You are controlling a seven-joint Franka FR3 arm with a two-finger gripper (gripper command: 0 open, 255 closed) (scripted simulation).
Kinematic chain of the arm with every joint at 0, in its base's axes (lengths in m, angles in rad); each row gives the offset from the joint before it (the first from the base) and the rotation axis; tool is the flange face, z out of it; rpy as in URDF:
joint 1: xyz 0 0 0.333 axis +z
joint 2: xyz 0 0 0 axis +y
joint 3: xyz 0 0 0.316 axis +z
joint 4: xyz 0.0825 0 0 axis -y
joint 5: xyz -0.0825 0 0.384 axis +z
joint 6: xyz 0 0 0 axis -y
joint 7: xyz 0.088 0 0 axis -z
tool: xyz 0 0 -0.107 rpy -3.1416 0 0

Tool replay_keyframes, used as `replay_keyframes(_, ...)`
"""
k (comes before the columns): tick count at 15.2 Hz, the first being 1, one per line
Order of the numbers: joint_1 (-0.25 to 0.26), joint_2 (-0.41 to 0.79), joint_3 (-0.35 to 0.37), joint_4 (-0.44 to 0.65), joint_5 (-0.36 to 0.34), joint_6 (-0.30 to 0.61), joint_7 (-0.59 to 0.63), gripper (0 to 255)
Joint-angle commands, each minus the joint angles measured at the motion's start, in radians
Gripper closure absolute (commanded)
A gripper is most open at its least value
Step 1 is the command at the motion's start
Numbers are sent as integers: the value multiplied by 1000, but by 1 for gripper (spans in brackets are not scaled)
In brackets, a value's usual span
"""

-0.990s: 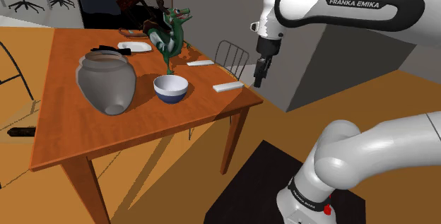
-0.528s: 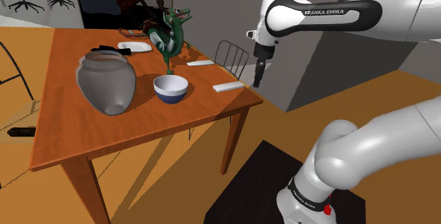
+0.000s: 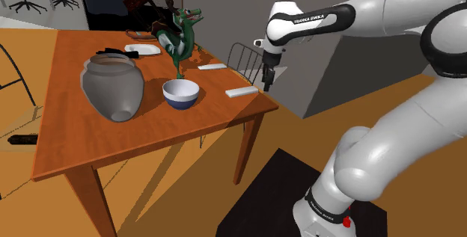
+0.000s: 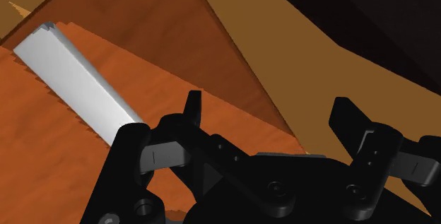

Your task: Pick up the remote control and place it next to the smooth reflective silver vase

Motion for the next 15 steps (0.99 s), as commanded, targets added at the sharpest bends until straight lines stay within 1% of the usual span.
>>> replay_keyframes(1,9,77,-42,42,24,39,-102,0)
replay_keyframes(5,22,251,-101,147,114,98,-299,0)
replay_keyframes(8,11,390,-120,243,203,123,-449,0)
replay_keyframes(11,-22,528,-111,354,291,128,-588,0)
replay_keyframes(15,-88,704,-70,526,386,111,-741,0)
